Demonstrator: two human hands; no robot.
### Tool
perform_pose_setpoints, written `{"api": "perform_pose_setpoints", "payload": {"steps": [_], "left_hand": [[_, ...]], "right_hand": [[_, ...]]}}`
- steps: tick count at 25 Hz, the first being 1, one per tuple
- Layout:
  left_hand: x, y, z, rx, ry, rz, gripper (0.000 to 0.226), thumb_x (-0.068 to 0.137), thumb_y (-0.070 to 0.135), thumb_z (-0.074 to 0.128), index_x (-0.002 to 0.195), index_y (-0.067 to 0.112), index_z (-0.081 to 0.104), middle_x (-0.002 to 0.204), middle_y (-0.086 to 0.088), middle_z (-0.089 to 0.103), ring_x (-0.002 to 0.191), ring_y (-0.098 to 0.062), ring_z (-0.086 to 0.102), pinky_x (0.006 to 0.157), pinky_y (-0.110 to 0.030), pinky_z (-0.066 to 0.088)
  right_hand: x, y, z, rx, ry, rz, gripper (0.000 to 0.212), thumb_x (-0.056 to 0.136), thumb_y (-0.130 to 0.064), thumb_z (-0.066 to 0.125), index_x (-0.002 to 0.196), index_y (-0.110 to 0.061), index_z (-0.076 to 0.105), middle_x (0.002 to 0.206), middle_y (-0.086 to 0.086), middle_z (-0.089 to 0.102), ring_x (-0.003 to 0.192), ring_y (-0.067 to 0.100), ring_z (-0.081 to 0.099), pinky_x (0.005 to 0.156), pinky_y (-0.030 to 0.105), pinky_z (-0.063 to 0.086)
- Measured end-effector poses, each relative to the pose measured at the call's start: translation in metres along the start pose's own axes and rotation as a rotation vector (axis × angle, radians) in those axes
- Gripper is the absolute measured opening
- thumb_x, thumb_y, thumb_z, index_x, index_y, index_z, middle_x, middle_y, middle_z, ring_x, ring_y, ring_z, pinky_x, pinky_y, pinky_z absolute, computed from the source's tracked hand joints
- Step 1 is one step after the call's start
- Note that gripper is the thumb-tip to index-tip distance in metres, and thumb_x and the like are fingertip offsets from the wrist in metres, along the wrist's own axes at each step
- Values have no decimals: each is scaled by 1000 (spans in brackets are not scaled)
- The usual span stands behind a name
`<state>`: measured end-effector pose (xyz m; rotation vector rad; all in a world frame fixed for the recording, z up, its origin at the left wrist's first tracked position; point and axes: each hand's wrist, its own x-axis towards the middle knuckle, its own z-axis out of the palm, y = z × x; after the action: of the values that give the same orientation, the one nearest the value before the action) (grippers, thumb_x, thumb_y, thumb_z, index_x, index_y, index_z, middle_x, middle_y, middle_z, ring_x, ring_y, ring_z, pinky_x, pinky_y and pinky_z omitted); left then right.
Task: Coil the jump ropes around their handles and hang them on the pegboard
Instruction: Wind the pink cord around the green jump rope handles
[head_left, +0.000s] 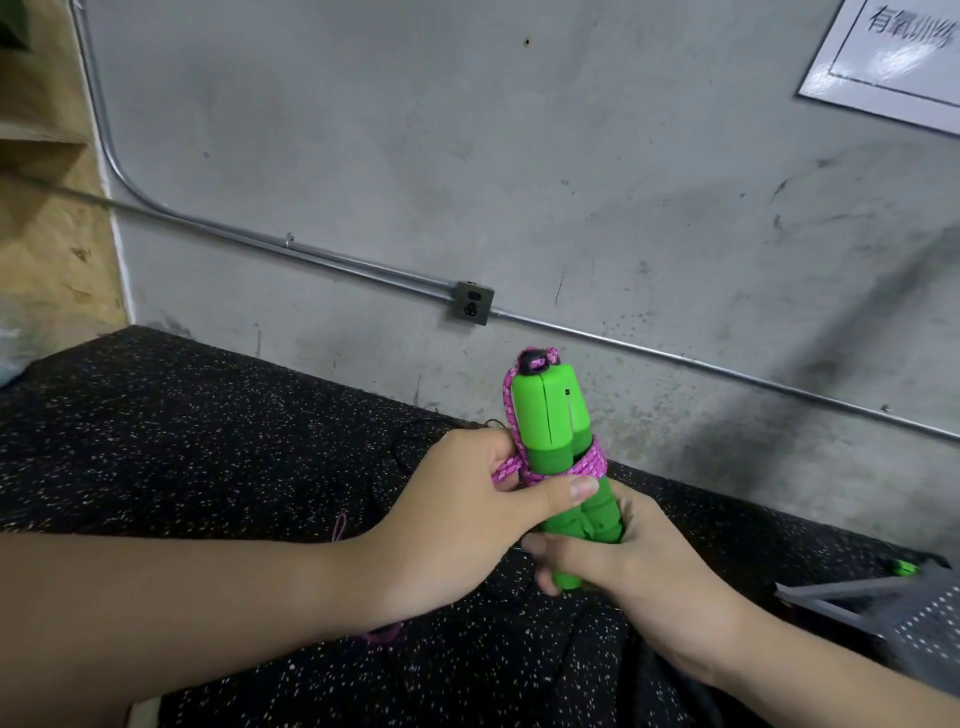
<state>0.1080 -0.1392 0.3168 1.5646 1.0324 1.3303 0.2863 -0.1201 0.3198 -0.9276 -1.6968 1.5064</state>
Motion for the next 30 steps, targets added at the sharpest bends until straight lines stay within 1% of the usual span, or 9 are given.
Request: {"api": "perform_pose_setpoints", "payload": {"steps": [4, 7, 13, 17, 21, 23, 25, 27, 30], "left_hand": [[2, 4, -6, -105, -98, 8, 21, 90, 21, 72, 107, 11, 77, 98, -2, 80, 89, -12, 75, 82, -23, 58], [4, 10, -10, -109, -124, 39, 26, 86, 29, 73, 104, 10, 78, 91, -11, 78, 77, -15, 68, 74, -22, 55], [12, 2, -18, 96, -19, -56, 41, 84, 58, 77, 100, 21, 82, 100, -9, 79, 95, -23, 75, 100, -50, 53], [11, -2, -7, 94, -4, -26, 22, 94, 41, 74, 104, 23, 81, 94, -5, 80, 91, -20, 73, 93, -50, 55], [6, -7, 4, 189, 55, -25, 44, 83, 61, 76, 99, 19, 77, 63, -6, 57, 59, -12, 46, 59, -40, 43], [4, -9, 7, 147, 43, -37, 53, 78, 67, 76, 98, 18, 76, 67, -11, 60, 62, -15, 49, 63, -46, 48], [5, -8, 5, 52, 37, -54, 50, 81, 63, 77, 98, 16, 78, 80, -10, 74, 72, -28, 67, 77, -48, 58], [6, -5, 3, 10, 33, -41, 40, 87, 50, 74, 94, 11, 78, 83, -13, 76, 71, -22, 68, 75, -44, 57], [5, -1, 5, 34, 13, -40, 40, 93, 44, 72, 92, 5, 75, 84, -22, 72, 69, -20, 61, 71, -49, 53]], "right_hand": [[-4, -12, -10, 343, -247, 241, 30, 76, -21, 84, 102, -9, 74, 88, 22, 64, 70, 27, 57, 70, 35, 52], [-6, -23, -15, 455, -385, 318, 35, 81, -22, 81, 108, -4, 68, 78, 11, 52, 61, 17, 42, 61, 29, 36], [0, -23, -7, 128, -102, 133, 29, 78, -15, 73, 103, -3, 63, 70, 7, 46, 53, 16, 37, 52, 28, 35], [2, -14, -4, -17, 63, 85, 17, 75, -19, 72, 83, -8, 61, 67, 8, 49, 53, 17, 44, 51, 30, 39], [2, -5, 8, -284, 156, -33, 10, 83, -15, 68, 76, -12, 63, 61, -2, 50, 56, 12, 42, 52, 27, 35], [1, -5, 12, -315, 55, -76, 14, 91, -6, 68, 82, -17, 67, 59, -14, 55, 56, 1, 45, 55, 18, 37], [-3, -8, 11, -204, -87, -52, 10, 85, -22, 80, 86, -23, 69, 67, -10, 59, 65, 5, 53, 62, 21, 44], [-6, -10, 3, 96, -168, 87, 37, 67, -38, 91, 95, -20, 75, 84, 3, 63, 82, 21, 60, 69, 35, 50], [-10, -8, 0, 352, -237, 147, 39, 67, -26, 90, 103, -19, 76, 90, 11, 62, 84, 35, 66, 63, 39, 55]]}}
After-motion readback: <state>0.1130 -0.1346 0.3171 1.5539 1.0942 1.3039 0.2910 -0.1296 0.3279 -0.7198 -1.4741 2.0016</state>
